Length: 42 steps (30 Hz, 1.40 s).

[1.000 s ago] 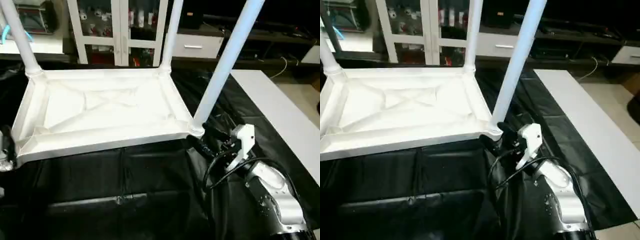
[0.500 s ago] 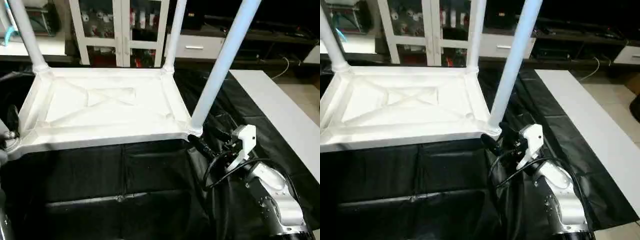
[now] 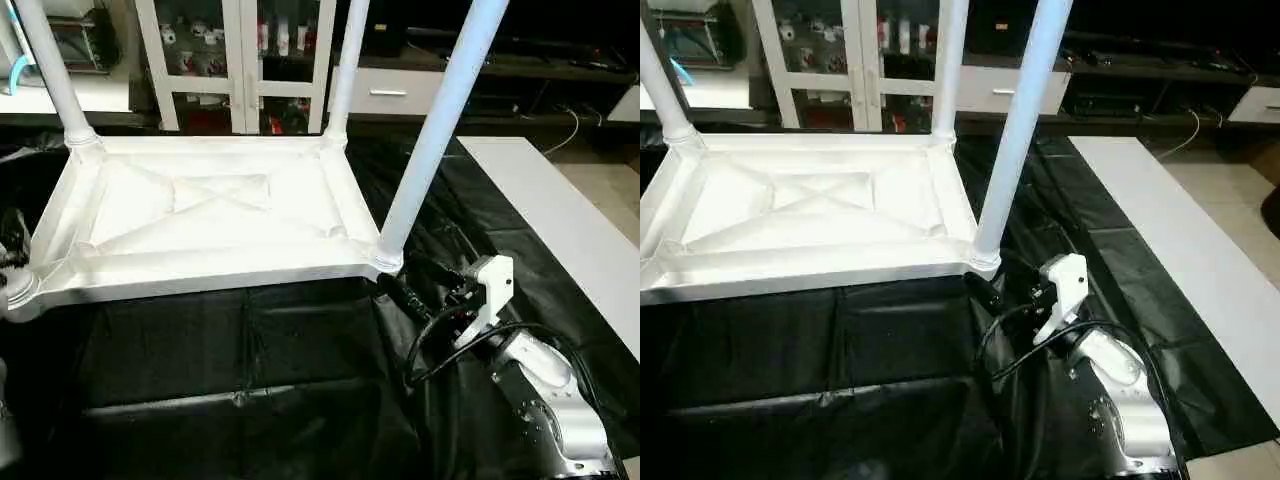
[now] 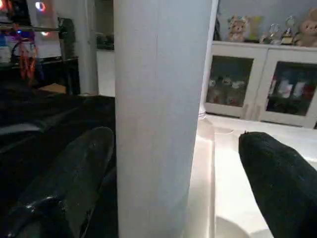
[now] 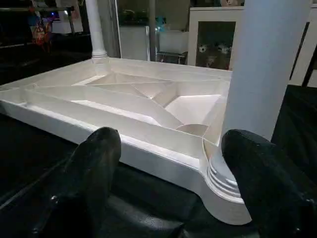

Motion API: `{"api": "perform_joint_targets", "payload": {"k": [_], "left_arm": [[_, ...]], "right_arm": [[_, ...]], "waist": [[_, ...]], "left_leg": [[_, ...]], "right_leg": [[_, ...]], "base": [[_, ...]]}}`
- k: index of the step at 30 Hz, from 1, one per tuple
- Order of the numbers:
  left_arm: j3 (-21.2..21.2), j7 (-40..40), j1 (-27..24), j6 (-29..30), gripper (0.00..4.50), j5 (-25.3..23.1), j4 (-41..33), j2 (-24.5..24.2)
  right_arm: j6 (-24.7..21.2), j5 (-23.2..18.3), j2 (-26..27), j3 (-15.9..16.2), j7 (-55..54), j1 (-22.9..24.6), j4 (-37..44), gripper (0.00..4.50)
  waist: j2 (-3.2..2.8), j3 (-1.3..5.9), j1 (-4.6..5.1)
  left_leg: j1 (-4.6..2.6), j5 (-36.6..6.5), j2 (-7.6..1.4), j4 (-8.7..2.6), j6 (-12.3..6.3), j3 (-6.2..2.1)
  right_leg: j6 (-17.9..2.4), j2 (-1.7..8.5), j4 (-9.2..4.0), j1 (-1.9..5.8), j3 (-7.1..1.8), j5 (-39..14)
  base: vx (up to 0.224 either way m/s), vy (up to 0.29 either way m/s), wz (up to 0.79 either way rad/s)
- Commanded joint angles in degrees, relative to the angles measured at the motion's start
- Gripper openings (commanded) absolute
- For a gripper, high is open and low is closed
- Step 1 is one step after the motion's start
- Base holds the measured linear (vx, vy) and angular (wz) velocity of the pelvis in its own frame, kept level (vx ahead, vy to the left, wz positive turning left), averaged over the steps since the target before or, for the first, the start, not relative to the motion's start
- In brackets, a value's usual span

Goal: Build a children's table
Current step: Rotate leg to tighten, then flip table

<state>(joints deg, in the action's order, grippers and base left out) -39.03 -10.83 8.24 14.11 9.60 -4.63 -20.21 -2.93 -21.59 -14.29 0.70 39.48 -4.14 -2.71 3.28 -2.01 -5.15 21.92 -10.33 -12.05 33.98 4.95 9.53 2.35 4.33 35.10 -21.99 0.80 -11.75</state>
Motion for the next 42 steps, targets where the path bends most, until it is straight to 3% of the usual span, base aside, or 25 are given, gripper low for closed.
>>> {"api": "perform_joint_targets", "payload": {"k": [1, 6, 7, 8, 12, 16, 20, 23, 31, 42], "left_arm": [[1.1, -1.7, 2.1, -0.3, 4.46, 0.6, 2.5, -1.7], [1.8, -1.7, 4.3, -0.5, 4.46, 0.5, 6.7, -3.5], [2.0, -1.3, 5.0, 0.0, 4.46, 0.8, 8.2, -4.3], [2.0, -1.3, 5.1, 0.0, 4.46, 0.8, 8.2, -4.4], [1.8, -1.7, 5.0, 2.5, 4.46, 2.8, 8.1, -4.4], [1.0, -0.5, 4.2, 5.2, 4.46, 4.2, 6.4, -2.9], [0.5, 0.5, 3.6, 6.9, 4.18, 6.2, 5.1, -1.7], [0.5, 0.8, 3.1, 7.6, 3.85, 7.1, 4.5, -1.5], [0.8, 1.1, 2.6, 9.3, 3.21, 9.0, 3.3, -1.4], [2.9, -0.1, 2.5, 6.3, 2.26, 7.9, 3.5, -3.3]], "right_arm": [[-0.1, 0.6, -0.5, -0.2, 0.0, -0.8, 0.4, 3.64], [0.0, 0.7, -0.4, 0.0, -0.1, -1.1, 0.4, 3.64], [-0.1, 0.8, -0.3, 0.1, -0.2, -1.1, 0.7, 3.64], [-0.1, 0.8, -0.3, 0.1, -0.2, -1.1, 0.7, 3.64], [-0.1, 0.1, -0.1, 0.8, 0.8, 0.0, 2.3, 3.64], [-0.4, -1.0, 0.0, 2.2, 3.0, 1.4, 3.9, 3.64], [0.4, -0.4, 0.9, 2.3, 1.9, 0.8, 3.0, 3.64], [0.6, -0.2, 1.2, 2.4, 1.6, 0.5, 2.6, 3.64], [0.9, 0.2, 1.4, 2.1, 1.7, 0.2, 2.1, 3.64], [1.5, 0.5, 1.7, 2.3, 1.7, 0.1, 1.7, 3.64]], "waist": [[-1.97, 2.74, -0.04], [-2.11, 2.78, 0.05], [-2.59, 2.77, 0.00], [-2.28, 2.78, 0.06], [-2.72, 2.82, 0.01], [-2.59, 2.72, -0.06], [-2.30, 2.48, -0.01], [-2.40, 2.41, -0.09], [-2.40, 2.46, -0.20], [-2.60, 2.45, -0.69]], "left_leg": [[-1.57, -17.9, -0.55, -4.88, 1.40, -0.24], [-1.58, -17.9, -0.54, -4.90, 1.68, -0.31], [-1.55, -17.8, -0.57, -4.95, 1.90, -0.39], [-1.54, -17.7, -0.51, -4.89, 1.82, -0.29], [-1.55, -17.0, -0.62, -4.84, 1.94, -0.28], [-1.50, -17.5, -0.68, -4.89, 1.42, -0.24], [-1.46, -19.2, -0.73, -5.07, 1.66, -0.24], [-1.53, -20.2, -0.73, -5.15, 1.88, -0.27], [-1.44, -19.1, -0.69, -5.17, 1.90, -0.30], [-1.55, -20.1, -0.76, -5.30, 2.38, -0.35]], "right_leg": [[-9.4, 1.64, -3.78, 0.73, -0.82, -5.4], [-9.4, 1.75, -3.65, 0.84, -0.82, -5.3], [-9.5, 1.79, -3.55, 0.87, -0.80, -4.9], [-9.6, 1.72, -3.58, 0.88, -0.78, -4.6], [-10.6, 1.79, -3.35, 0.98, -0.75, -2.9], [-10.9, 1.83, -3.45, 1.07, -0.77, -3.5], [-10.8, 1.98, -3.83, 0.88, -0.87, -7.2], [-10.1, 1.94, -4.05, 0.68, -0.94, -9.2], [-9.6, 1.86, -3.94, 0.72, -0.91, -7.5], [-8.8, 1.86, -4.07, 0.59, -0.94, -8.3]], "base": [[0.000, 0.000, 0.00], [0.000, 0.000, 0.00], [0.000, 0.000, 0.00], [0.000, 0.000, 0.00], [0.000, 0.000, 0.00], [0.000, 0.000, 0.00], [0.000, 0.000, 0.00], [0.000, 0.000, 0.00], [0.000, 0.000, 0.00], [0.000, 0.000, 0.00]]}}
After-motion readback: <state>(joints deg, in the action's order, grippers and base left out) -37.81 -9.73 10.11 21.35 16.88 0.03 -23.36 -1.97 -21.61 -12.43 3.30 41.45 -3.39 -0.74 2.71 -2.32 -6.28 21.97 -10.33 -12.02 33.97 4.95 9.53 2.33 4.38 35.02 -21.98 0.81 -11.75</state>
